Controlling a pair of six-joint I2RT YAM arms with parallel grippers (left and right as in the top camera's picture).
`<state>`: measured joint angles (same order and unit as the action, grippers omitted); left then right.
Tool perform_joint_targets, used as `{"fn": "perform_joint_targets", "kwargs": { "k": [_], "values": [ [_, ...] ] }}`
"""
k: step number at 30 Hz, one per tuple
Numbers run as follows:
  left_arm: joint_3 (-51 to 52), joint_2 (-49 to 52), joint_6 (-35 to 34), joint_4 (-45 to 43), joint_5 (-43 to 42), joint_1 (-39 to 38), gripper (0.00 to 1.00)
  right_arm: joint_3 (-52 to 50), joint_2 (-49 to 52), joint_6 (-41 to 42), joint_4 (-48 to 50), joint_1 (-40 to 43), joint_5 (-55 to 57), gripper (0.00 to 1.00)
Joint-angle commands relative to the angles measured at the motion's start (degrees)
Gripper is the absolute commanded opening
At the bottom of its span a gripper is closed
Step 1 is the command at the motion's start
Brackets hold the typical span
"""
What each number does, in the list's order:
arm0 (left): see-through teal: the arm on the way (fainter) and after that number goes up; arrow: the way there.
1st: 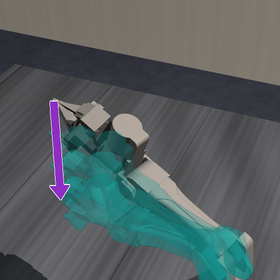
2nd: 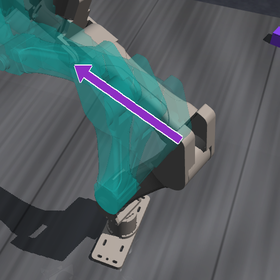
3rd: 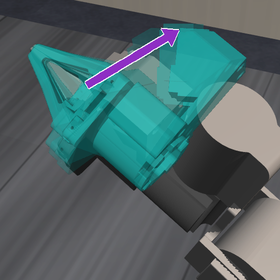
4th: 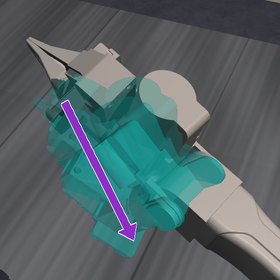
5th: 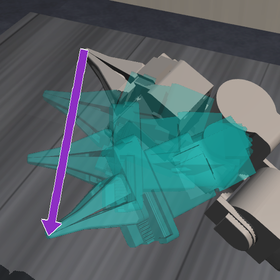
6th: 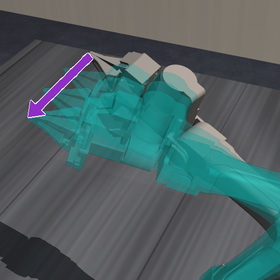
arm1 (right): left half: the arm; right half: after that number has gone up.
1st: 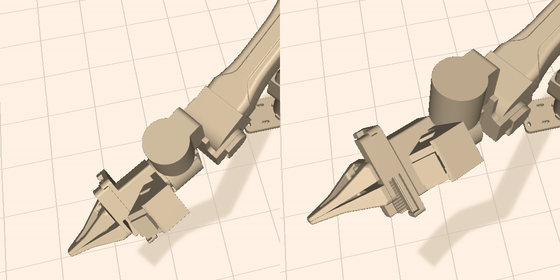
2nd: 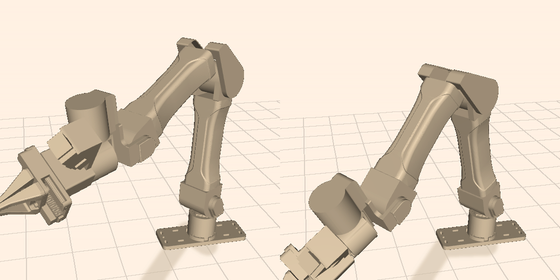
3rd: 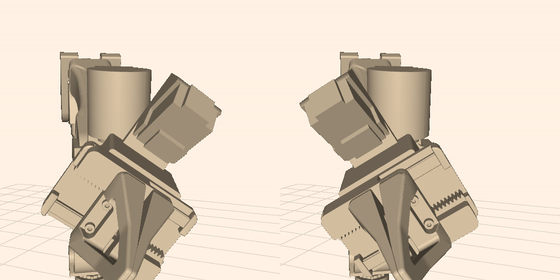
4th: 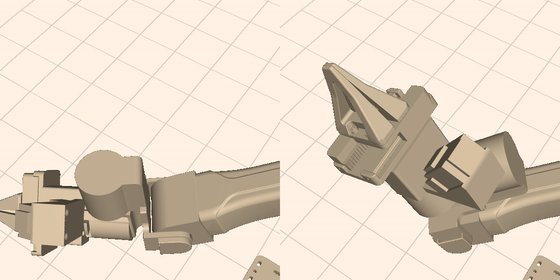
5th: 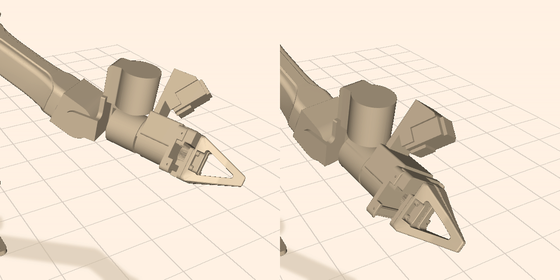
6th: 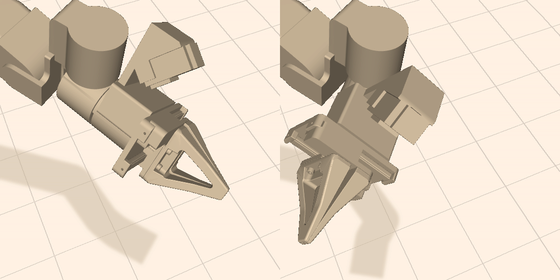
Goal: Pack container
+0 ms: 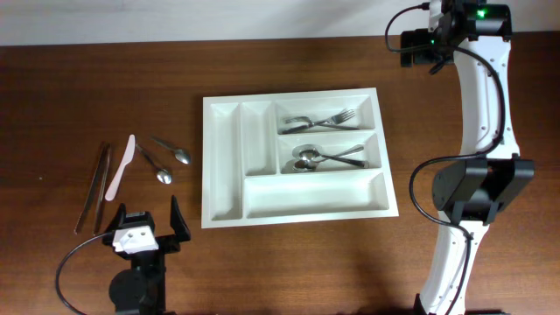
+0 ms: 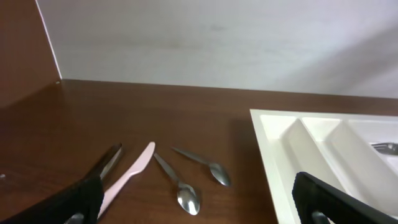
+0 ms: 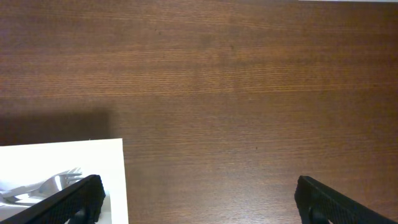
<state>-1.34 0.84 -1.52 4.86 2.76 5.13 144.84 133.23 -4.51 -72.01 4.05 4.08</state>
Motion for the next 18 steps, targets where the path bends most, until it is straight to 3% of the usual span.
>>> {"fn": "perform_joint_targets", "kwargs": {
  "k": [1, 3, 9, 18],
  "values": [
    [0.35, -0.50, 0.66, -1.22, -2.23, 0.24, 0.99, 0.57, -0.76, 0.74, -0.02, 0.11, 0.72, 0.99],
    [-0.20, -0.48, 0.44, -1.42, -5.88, 0.26, 0.99, 0.57, -0.76, 0.74, -0.04, 0.11, 0.72, 0.99],
    [-14.47, 4.74, -2.29, 10.43, 0.22, 0.31, 0.99, 0.57, -0.76, 0.74, -0.04, 0.11, 0.72, 0.99],
    [-50.88, 37.57, 4.72, 27.80, 0.33, 0.31, 0.99, 0.57, -0.76, 0.74, -0.02, 0.11, 0.72, 0.99]
  ]
}}
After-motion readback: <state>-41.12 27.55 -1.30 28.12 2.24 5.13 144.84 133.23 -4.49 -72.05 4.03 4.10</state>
